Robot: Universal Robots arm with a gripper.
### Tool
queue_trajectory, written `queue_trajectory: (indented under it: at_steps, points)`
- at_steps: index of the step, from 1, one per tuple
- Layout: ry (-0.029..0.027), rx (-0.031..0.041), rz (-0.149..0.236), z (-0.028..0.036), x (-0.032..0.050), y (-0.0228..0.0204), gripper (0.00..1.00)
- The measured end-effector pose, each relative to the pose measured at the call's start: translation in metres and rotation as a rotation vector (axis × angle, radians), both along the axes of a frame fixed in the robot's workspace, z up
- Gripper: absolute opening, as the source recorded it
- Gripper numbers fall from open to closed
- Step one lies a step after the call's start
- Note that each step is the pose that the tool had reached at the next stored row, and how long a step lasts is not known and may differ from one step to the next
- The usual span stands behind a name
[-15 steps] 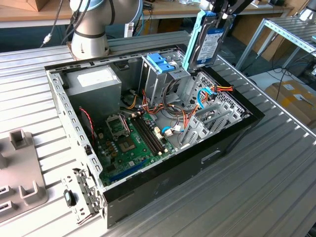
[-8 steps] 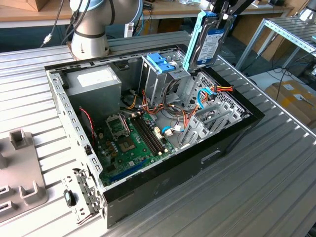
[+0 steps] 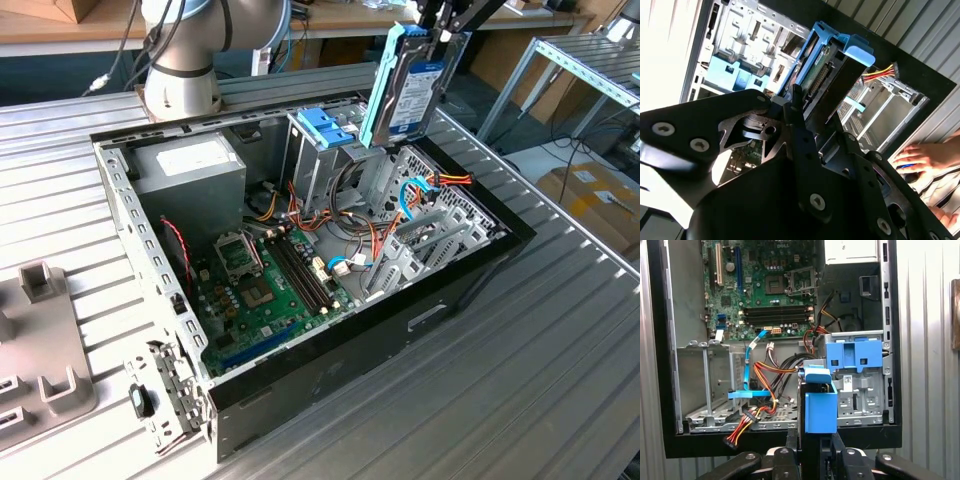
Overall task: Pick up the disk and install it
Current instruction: 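Pick up the disk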
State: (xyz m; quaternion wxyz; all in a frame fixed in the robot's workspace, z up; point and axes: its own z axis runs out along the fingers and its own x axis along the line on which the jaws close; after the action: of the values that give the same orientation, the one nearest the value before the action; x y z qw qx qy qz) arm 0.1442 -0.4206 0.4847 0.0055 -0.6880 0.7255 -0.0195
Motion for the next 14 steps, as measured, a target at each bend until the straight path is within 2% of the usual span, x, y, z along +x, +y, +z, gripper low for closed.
queue_trajectory:
  at_steps: [4,8,14]
  points:
    - [0.0000,0.0000,0.000,0.0043,-0.0001,0.0000,0.35]
    - [0.0000,-0.0001,0.000,0.0113,-0.0001,0.0000,0.35]
    - [0.0000,0.0000,0.000,0.0121,-0.0001,-0.0001,0.35]
